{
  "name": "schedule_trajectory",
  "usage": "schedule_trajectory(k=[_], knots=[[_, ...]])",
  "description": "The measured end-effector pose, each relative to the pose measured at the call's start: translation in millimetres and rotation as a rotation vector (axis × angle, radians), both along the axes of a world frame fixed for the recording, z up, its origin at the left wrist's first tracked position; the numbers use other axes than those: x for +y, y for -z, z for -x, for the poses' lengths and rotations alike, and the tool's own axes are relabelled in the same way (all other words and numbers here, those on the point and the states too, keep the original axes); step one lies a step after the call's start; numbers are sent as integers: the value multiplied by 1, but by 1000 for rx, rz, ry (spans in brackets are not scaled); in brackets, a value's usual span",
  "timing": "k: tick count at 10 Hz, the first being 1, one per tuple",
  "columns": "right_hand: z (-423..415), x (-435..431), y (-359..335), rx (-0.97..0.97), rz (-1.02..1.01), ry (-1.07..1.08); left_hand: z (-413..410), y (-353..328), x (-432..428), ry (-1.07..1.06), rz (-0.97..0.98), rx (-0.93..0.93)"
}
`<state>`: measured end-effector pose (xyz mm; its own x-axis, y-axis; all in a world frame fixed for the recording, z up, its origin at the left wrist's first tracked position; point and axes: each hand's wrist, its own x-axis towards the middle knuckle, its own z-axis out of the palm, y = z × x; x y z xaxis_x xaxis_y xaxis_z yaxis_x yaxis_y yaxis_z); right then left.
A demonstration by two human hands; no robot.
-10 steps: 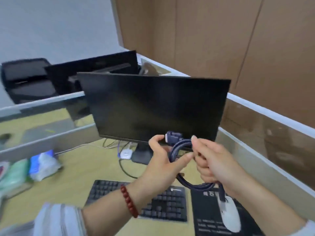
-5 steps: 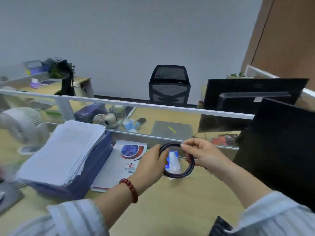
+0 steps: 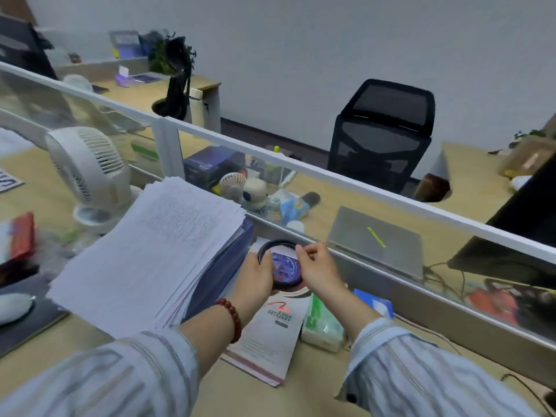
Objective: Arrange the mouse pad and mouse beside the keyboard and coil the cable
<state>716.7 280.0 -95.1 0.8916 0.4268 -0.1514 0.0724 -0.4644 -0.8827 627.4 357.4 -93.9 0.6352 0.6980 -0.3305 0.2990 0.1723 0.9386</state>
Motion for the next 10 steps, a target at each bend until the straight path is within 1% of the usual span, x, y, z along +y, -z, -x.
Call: schedule_trajectory(k=[1, 2, 3, 4, 5, 6, 7, 8, 9, 10], knots=[[-32, 19, 38, 2, 140, -79, -31, 37, 31, -41, -34, 77], [-52, 33, 76, 95, 221, -74, -55, 66, 51, -39, -129, 171], [-62, 44, 102, 83, 350, -114, -72, 89, 62, 4, -192, 220], [-73, 50, 121, 18, 457, -166, -82, 109, 68, 37, -189, 261], [-81, 53, 138, -43, 537, -179, -89, 129, 75, 83, -243, 316], [-85, 49, 152, -145, 591, -170, -91, 149, 78, 155, -353, 380], [-88, 41, 167, -227, 668, -201, -89, 161, 79, 301, -493, 493], [-88, 39, 171, -259, 694, -195, -88, 160, 82, 367, -540, 532], [-88, 34, 156, -259, 669, -157, -88, 151, 82, 327, -560, 550], [-93, 35, 124, -168, 356, -14, -93, 130, 77, 165, -435, 466]])
